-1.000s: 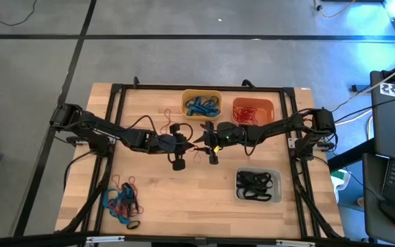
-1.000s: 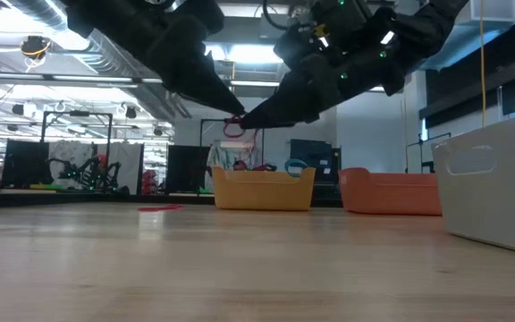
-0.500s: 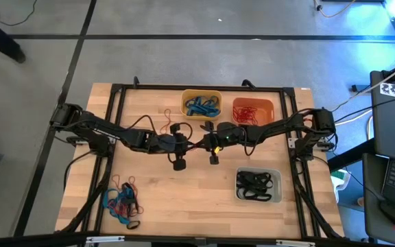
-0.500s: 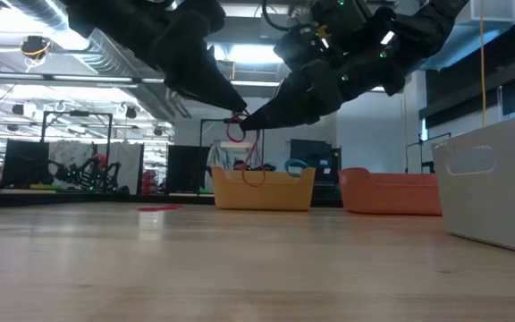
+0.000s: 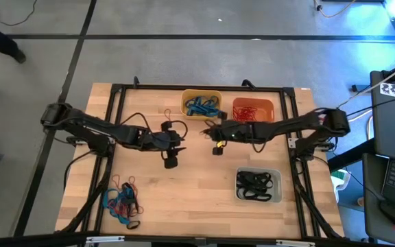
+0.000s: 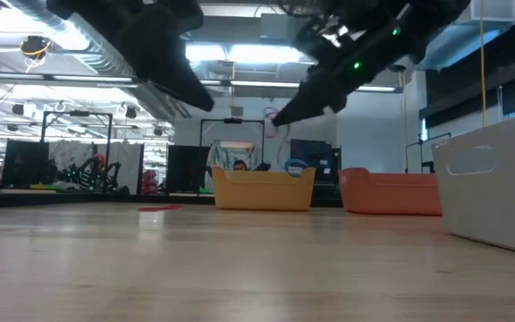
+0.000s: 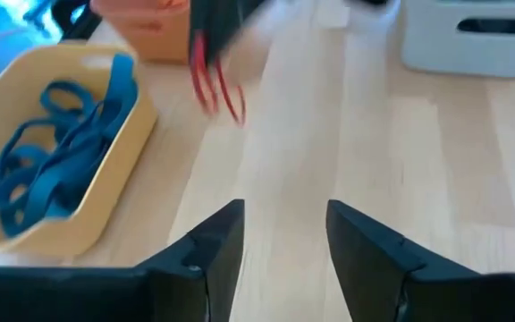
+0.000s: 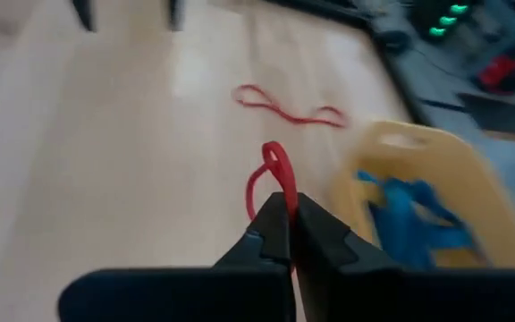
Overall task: Sort rubber bands into baskets
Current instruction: Put the red rubber band into the orange bin
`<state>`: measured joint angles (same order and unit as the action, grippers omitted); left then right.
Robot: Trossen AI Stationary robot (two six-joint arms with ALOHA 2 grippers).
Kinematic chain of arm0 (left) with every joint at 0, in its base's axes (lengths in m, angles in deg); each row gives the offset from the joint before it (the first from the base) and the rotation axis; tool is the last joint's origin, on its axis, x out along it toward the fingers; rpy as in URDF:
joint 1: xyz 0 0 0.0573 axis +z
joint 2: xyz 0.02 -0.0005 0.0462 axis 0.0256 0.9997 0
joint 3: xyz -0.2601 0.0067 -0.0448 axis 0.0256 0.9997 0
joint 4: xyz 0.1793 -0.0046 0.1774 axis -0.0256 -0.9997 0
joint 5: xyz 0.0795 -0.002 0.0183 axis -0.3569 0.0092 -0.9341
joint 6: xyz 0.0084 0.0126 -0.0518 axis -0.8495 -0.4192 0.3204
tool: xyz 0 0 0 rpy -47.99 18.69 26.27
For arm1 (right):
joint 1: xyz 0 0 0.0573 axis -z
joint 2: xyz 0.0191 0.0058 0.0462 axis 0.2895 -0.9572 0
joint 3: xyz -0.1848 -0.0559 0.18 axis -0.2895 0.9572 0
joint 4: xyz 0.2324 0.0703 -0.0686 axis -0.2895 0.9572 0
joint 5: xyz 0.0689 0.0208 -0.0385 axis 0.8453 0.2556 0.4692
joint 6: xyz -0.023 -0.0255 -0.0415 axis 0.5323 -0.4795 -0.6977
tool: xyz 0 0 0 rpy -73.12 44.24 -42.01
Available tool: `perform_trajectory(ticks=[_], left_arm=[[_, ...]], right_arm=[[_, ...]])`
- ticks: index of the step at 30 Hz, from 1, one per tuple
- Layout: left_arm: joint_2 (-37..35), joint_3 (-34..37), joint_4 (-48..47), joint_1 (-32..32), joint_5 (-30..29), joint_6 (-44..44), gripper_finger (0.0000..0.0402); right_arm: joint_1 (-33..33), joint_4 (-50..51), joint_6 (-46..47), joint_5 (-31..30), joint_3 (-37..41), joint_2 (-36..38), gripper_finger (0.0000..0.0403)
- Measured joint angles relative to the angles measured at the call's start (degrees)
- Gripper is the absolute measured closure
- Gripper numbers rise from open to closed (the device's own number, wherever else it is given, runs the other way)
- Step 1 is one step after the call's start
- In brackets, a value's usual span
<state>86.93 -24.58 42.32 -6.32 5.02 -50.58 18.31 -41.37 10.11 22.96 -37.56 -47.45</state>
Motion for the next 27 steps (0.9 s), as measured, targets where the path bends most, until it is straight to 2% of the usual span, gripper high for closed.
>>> perform_trajectory(ticks=[7,10,14,19,27], left_arm=[[-0.8,0.1,-6.1,0.3,-2.2,3.8,0.0254],[-0.8,0.3,-7.5,1.1,-2.3,4.6,0.0254],[-0.8,0.3,-8.4,2.0,-2.3,5.9,0.0254],[-0.7,0.3,-10.2,2.3,-2.3,7.3,0.0254],[-0.7,0.3,-10.0,2.3,-2.3,7.2,0.0254]], right_arm=[[0.5,10.7,-0.8,-12.8,0.0,9.3,0.0391],[2.1,16.2,-1.4,-15.8,0.0,13.1,0.039],[6.2,22.3,-1.4,-16.1,0.0,16.5,0.039],[13.3,30.3,0.7,-15.9,0.0,16.8,0.039],[24.6,38.5,12.2,-6.0,0.2,15.0,0.0389]])
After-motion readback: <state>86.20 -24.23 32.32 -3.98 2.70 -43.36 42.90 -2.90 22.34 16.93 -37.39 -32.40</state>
